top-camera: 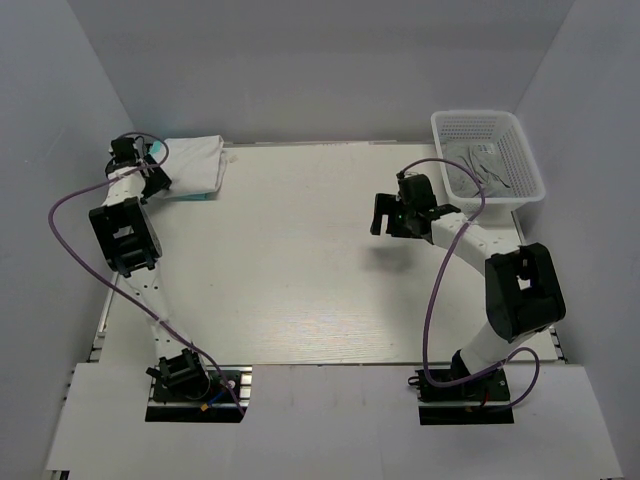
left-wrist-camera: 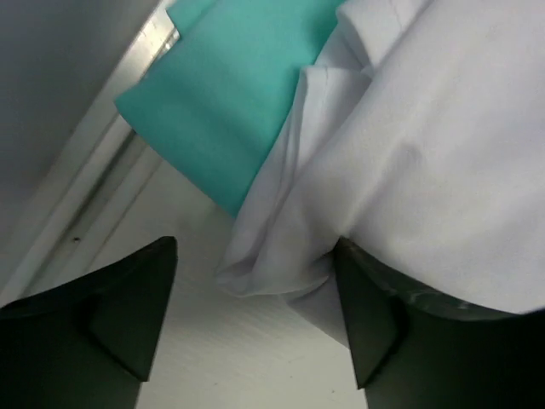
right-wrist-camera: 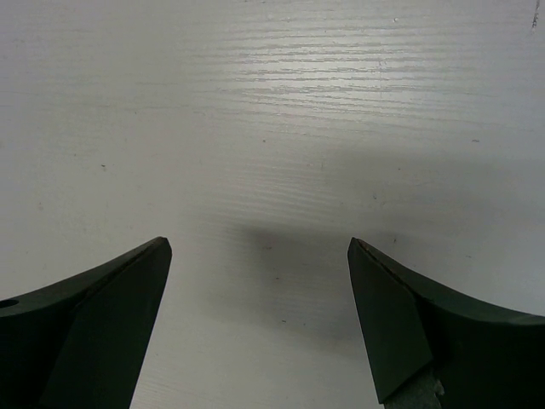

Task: Fold and stack the t-shirts
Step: Put the neatly folded tshirt into the corner of the board with the left arm

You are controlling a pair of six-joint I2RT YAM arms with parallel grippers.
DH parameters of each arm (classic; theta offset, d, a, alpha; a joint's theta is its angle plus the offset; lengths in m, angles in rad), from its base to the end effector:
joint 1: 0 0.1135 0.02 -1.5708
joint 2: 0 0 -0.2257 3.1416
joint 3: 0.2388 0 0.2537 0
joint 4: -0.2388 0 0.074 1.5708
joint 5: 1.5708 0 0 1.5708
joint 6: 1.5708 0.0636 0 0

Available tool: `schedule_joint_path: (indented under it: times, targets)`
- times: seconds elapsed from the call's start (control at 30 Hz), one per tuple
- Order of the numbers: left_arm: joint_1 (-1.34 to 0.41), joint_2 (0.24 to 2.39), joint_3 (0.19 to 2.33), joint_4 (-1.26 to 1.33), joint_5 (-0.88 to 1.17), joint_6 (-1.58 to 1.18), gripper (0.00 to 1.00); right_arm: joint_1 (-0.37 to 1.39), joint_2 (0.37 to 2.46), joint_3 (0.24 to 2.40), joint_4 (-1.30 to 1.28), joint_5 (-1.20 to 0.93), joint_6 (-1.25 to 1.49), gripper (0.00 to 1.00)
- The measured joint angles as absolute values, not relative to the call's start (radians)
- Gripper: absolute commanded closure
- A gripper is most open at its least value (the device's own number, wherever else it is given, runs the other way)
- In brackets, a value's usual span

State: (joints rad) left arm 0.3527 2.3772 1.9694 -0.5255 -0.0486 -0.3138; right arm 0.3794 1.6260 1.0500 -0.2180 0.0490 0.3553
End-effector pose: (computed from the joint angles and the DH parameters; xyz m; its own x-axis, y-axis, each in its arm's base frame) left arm 0.4821 0.1807 0.1165 -0.6024 -0.5503 -0.5782 -0.5868 0.7964 -0.1466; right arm 0.3432 0.1335 0.1568 -0.7387 0.0795 -0.6694 -0.0865 0.9736 0.2111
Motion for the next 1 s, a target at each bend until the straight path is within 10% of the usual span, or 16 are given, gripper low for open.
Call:
schedule_joint_path:
  times: [0.37,0.77,1.0]
  targets:
    - [0.344,2.226,1.975,-0.596,-0.033,-0.342,0.0,0.379,1.526,1.04,-0.225,0.044,0.355,0.1]
    - [-0.028,1.262,0.829,-0.052,0.295,-0.504,0.0,0.38,1.222,0.746,-0.128,-0.052,0.384,0.1]
    - [-0.105,1.063,0.596,-0.076,0.296,-0.516,0.0,0.38,1.039,0.568,-0.095,-0.079,0.385,0.1]
